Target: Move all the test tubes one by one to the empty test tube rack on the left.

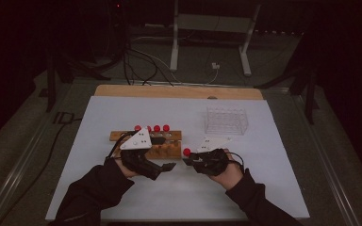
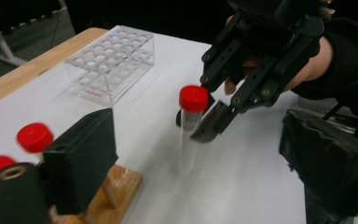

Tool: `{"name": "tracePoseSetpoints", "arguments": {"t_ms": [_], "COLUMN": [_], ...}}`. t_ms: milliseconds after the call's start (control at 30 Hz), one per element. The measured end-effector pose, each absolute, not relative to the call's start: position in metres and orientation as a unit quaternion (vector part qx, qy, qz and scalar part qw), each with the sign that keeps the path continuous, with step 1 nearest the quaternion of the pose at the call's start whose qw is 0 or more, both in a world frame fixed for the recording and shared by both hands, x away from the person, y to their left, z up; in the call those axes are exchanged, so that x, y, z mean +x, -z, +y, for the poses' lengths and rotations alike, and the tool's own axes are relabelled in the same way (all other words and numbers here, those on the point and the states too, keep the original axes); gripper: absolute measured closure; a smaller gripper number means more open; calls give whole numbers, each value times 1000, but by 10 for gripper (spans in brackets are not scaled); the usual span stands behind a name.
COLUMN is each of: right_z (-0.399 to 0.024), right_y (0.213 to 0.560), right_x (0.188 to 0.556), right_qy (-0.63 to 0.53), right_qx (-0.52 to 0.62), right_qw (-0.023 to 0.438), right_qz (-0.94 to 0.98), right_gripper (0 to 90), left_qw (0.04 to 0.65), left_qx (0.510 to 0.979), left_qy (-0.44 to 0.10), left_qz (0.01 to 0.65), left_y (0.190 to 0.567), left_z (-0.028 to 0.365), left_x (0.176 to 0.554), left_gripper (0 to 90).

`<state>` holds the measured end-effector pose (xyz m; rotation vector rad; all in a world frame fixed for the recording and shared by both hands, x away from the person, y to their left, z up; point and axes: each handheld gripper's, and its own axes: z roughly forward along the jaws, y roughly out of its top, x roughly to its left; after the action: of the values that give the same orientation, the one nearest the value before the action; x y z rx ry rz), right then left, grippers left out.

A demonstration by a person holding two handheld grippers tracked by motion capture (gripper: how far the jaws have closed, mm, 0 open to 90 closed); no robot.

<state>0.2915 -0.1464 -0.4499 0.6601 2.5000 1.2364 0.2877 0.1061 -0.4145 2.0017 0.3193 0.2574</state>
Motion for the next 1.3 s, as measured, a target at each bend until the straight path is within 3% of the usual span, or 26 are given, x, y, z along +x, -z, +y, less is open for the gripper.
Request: {"name": "tracePoseSetpoints", "arguments": {"t_ms": [600,900,1300], "right_z": [-138,-136,-135], "right_y": [451,450,449], "right_x": [286,284,283], "right_qy": [-432,-433,-434], "right_qx": [216,211,209], "right_qw": [120,119,121], "right_qz": [867,868,868], "right_gripper": [744,744,743], "left_qw": [526,513,499], "left_qx": [836,844,852], "left_qy": [-112,-118,-121], "left_qz": [111,106,103], "left_y": [416,425,430], "left_z": [88,79,73], "left_x": [288,291,294], "left_gripper": [338,541,703]}}
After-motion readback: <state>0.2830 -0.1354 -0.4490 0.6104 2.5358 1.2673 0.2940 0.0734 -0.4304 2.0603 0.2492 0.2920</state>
